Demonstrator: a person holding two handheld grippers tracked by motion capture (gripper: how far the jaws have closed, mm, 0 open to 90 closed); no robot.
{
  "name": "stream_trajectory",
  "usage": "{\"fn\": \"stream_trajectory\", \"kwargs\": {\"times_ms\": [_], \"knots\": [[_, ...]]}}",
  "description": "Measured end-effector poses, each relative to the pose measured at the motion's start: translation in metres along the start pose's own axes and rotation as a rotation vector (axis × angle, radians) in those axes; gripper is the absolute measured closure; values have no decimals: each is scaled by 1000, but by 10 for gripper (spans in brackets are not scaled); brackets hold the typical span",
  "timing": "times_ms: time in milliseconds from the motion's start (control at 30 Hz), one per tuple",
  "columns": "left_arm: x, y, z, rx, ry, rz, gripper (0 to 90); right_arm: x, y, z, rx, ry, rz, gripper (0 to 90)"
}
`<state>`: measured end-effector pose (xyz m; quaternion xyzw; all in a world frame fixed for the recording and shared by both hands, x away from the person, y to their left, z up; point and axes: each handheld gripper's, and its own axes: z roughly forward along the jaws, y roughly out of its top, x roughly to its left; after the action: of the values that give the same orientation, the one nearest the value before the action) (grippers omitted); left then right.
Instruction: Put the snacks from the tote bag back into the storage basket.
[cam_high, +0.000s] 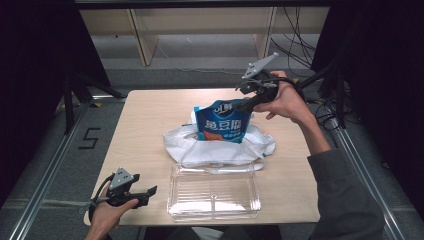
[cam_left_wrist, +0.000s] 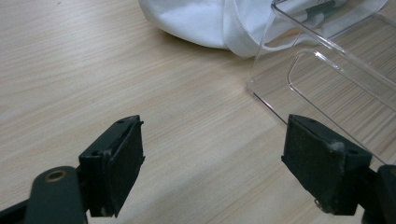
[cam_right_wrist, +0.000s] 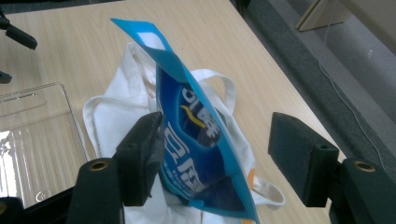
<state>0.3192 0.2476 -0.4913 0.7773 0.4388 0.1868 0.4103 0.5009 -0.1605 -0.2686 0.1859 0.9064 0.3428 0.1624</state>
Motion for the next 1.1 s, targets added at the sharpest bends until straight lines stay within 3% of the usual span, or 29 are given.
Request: {"fn": "stream_trajectory", "kwargs": {"times_ms": [33,67,100,167,233,267,300,500,600,667,700,833,867,900,933,1100], "knots": [[1,0,-1,13,-1,11,195,3,4,3,14,-3,9,379],[-1,-1,1,-18,-1,-23,196,2,7,4,18,6,-18,391],[-1,0,1,-16,8,-8,196,3,10,7,23,10,-28,400],[-2,0,2,-26,1,-24,197,3,15,12,39,18,-38,430],[-1,0,2,-22,-3,3,200,2,18,15,54,19,-48,497],[-3,0,2,-24,-5,-19,201,2,20,17,61,13,-65,512],[-2,0,1,-22,-4,-17,202,3,21,19,71,17,-51,518],[-3,0,3,-12,-5,-13,202,2,28,32,136,35,-114,598],[-4,0,4,-15,-5,-17,205,5,31,37,162,37,-113,632],[-2,0,2,2,-2,25,205,6,32,40,180,43,-123,652],[-3,0,3,-13,0,-2,205,6,33,41,184,39,-131,662],[-3,0,2,-17,-3,-14,206,4,32,47,204,43,-140,686],[-1,0,0,2,-3,19,206,4,32,48,207,42,-133,696],[-4,0,2,-27,-2,-20,206,3,32,49,208,45,-138,708],[-3,1,3,-30,-7,-23,206,3,32,50,206,39,-139,714],[-2,0,3,-16,-6,-10,206,3,33,56,222,45,-133,764]]}}
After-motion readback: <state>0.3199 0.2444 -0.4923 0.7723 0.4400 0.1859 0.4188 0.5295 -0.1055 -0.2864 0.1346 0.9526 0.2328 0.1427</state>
